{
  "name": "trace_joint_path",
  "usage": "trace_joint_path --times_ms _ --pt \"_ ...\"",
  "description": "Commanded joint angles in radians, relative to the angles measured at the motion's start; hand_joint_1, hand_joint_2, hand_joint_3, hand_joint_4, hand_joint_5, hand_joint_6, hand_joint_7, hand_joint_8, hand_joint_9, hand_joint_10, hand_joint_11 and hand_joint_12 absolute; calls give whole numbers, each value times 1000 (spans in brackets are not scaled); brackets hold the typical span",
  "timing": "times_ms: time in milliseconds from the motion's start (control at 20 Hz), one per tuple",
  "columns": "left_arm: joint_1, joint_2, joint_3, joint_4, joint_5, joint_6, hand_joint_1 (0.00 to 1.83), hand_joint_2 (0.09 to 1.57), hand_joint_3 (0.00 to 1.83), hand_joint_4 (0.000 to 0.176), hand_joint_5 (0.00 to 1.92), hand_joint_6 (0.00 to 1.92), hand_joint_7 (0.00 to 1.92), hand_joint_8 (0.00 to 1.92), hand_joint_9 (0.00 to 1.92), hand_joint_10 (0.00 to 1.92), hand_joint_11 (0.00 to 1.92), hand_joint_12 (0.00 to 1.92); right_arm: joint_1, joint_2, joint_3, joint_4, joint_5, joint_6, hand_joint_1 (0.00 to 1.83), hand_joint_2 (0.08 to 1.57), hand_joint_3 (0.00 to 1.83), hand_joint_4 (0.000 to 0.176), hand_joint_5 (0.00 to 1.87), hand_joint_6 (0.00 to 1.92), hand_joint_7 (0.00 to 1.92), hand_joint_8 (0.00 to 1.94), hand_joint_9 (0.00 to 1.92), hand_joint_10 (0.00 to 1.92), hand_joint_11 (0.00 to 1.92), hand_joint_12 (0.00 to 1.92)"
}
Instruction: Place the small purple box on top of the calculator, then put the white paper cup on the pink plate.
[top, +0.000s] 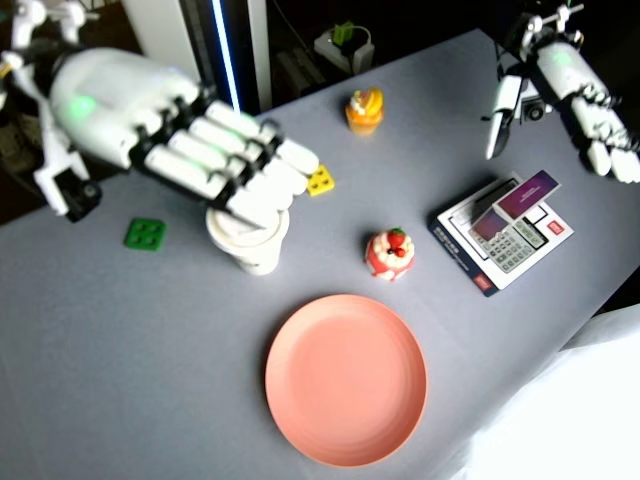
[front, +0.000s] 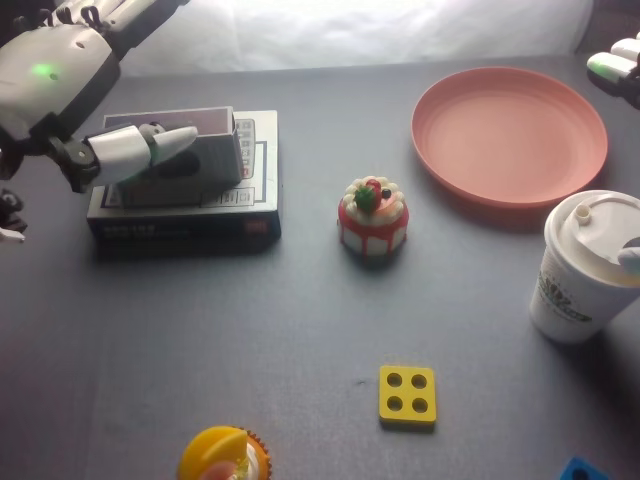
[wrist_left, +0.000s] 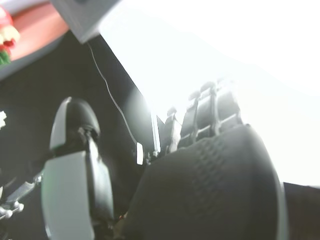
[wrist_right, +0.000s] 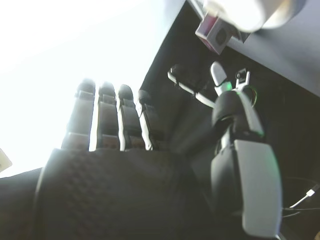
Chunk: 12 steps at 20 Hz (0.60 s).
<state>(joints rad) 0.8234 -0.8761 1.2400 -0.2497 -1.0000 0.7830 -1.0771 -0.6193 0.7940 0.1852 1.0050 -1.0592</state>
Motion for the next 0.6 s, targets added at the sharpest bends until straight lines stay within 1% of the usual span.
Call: trace_joint_path --times_ms 0,50,100,150,200,250,300,350,400,450,500,550 --pt "-9 11 -10 21 -177 -7 851 1208 49 152 15 4 0 0 0 0 0 0 4 -12 13 -8 92 22 582 986 0 0 0 0 0 0 0 0 0 1052" --pt "-3 18 -21 29 -200 -10 902 1200 38 125 25 8 0 0 0 0 0 0 5 -22 23 -9 67 26 657 952 0 0 0 0 0 0 0 0 0 1089" --pt "0 22 -28 35 -217 -12 937 1193 30 124 37 13 0 0 0 0 0 0 6 -33 30 -9 48 26 685 940 0 0 0 0 0 0 0 0 0 1198" --pt "1 25 -34 43 -228 -17 1040 1183 21 133 50 17 0 0 0 0 0 0 7 -41 37 -9 31 27 738 940 0 0 0 0 0 0 0 0 0 1221" --pt "1 26 -38 50 -237 -22 1111 1175 15 127 54 19 0 0 0 0 0 0 10 -48 43 -9 17 27 741 928 0 19 0 0 0 0 0 0 0 1096" --pt "2 28 -41 55 -246 -26 1142 1177 14 129 60 20 0 0 0 0 0 0 16 -58 50 -9 -4 27 727 919 0 45 0 0 0 0 0 0 0 1186" --pt "4 29 -44 59 -252 -30 1161 1172 10 131 73 25 0 0 0 0 0 0 24 -70 58 -9 -26 27 670 902 0 74 0 0 0 0 0 0 0 1450" --pt "5 30 -46 61 -258 -32 1181 1169 6 139 72 23 0 0 0 0 0 0 30 -80 66 -10 -46 27 704 860 0 107 0 0 0 0 0 0 0 1895" --pt "6 30 -48 61 -264 -33 1181 1169 6 139 72 23 0 0 0 0 0 0 37 -91 74 -12 -64 27 704 860 0 107 0 0 0 0 0 0 0 1895" --pt "6 30 -48 62 -266 -33 1192 1164 4 121 76 24 0 0 0 0 0 0 42 -98 79 -14 -76 27 750 842 0 99 0 0 0 0 0 0 0 1916" --pt "6 30 -49 62 -268 -33 1189 1165 4 120 76 23 0 0 0 0 0 0 48 -108 86 -16 -91 27 765 841 0 98 0 0 0 0 0 0 0 1920" --pt "7 30 -50 63 -267 -34 1188 1168 4 114 88 26 0 0 0 0 0 0 60 -123 98 -18 -116 27 795 864 0 38 0 0 0 0 0 0 0 1921"
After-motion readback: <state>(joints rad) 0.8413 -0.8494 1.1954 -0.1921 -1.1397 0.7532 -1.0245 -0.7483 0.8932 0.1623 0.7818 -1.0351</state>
